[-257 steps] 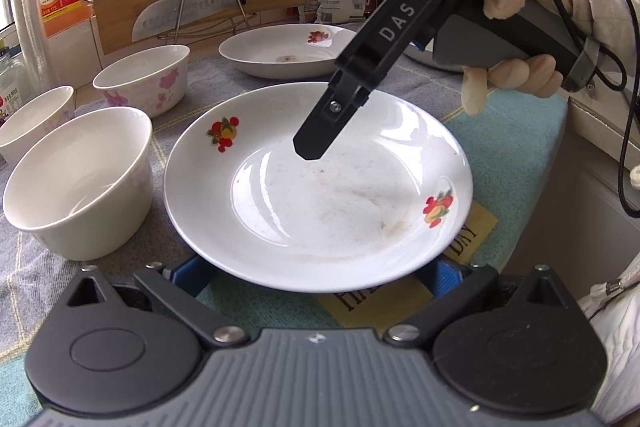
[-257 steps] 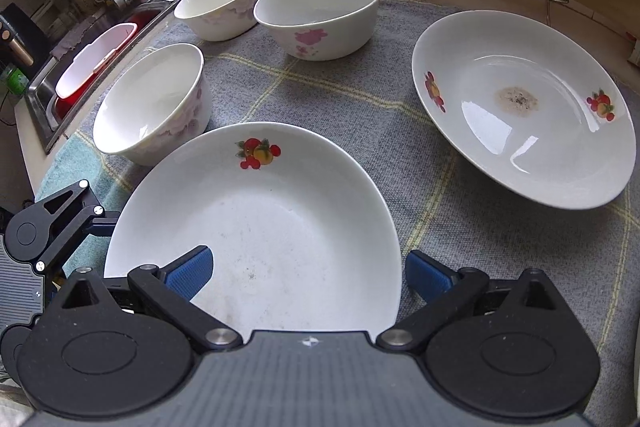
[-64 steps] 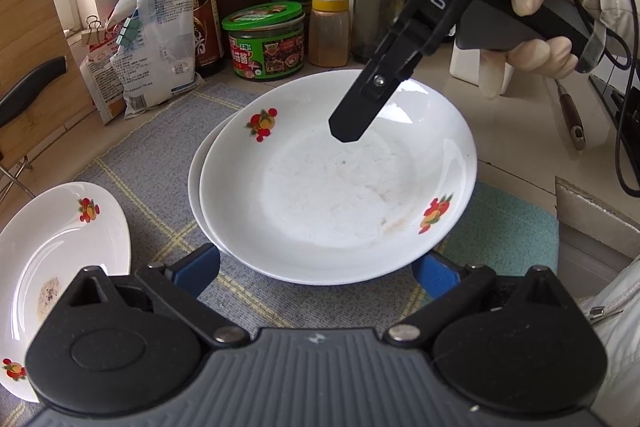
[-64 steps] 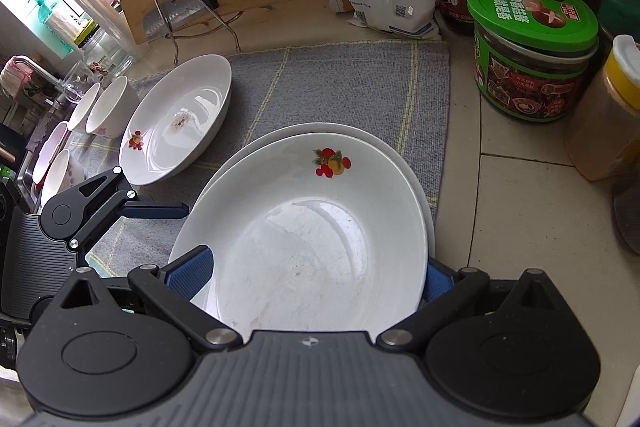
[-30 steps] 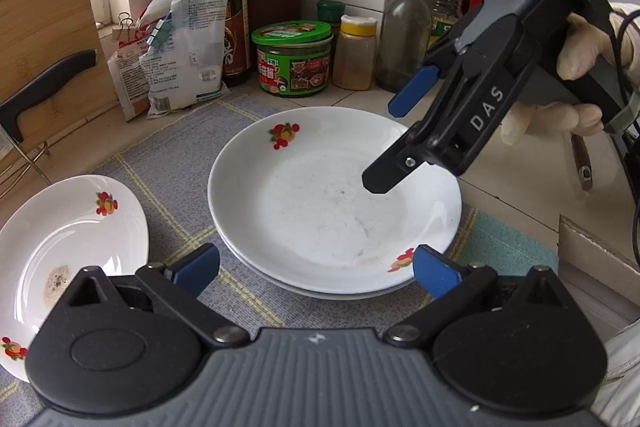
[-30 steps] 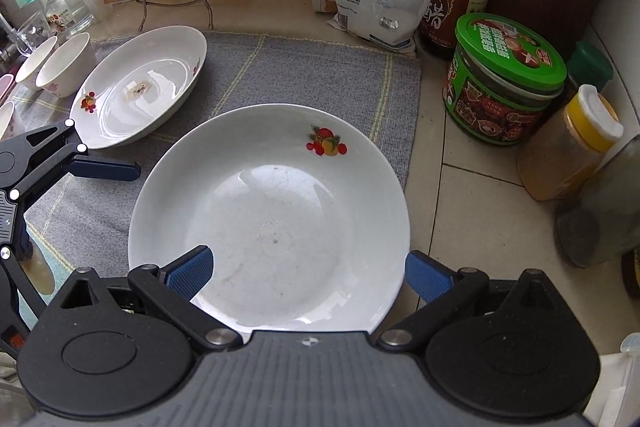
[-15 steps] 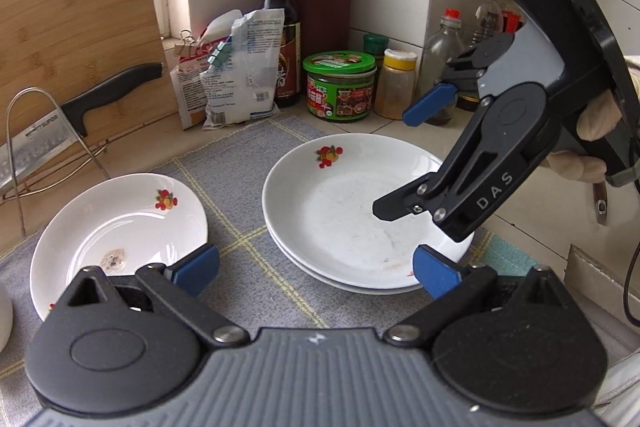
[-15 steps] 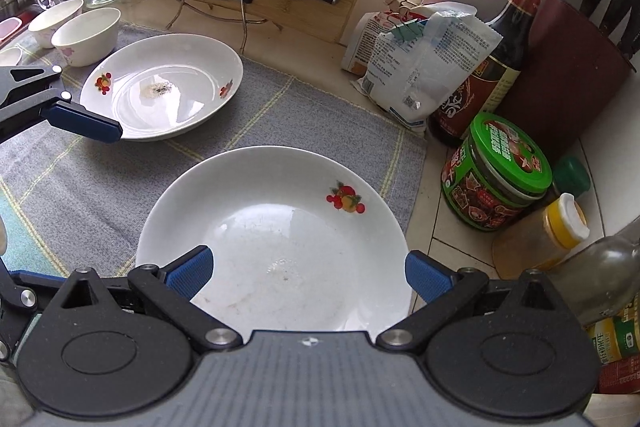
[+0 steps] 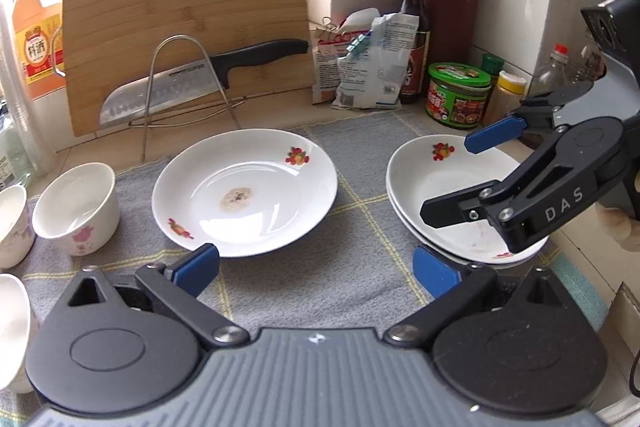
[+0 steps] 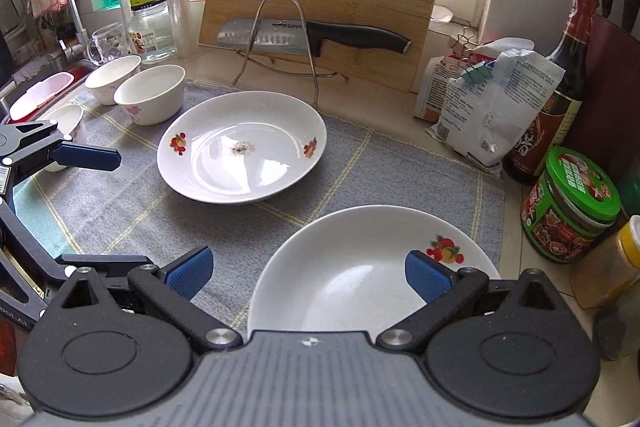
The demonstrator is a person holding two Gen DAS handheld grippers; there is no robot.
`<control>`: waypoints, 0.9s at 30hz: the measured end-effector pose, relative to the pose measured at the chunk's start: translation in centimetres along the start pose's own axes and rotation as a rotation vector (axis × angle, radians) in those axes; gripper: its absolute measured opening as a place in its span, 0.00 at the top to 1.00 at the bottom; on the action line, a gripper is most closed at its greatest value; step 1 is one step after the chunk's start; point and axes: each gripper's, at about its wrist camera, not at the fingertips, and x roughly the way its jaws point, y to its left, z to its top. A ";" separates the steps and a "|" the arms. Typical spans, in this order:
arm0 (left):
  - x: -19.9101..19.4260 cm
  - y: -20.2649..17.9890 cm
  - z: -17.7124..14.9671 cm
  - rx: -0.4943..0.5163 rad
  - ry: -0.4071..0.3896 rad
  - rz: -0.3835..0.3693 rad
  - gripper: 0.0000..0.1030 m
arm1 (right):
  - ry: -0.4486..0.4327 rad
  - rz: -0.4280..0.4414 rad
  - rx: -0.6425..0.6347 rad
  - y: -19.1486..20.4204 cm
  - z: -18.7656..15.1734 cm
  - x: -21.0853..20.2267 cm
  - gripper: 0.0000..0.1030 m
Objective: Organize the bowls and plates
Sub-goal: 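Withdraw the right gripper from the two stacked plates, then move the right gripper to the stained white flower plate and grasp its rim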
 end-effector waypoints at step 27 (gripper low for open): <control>5.9 8.5 -3.4 0.053 0.082 -0.072 0.01 | 0.063 -0.185 0.154 8.1 2.8 2.1 0.00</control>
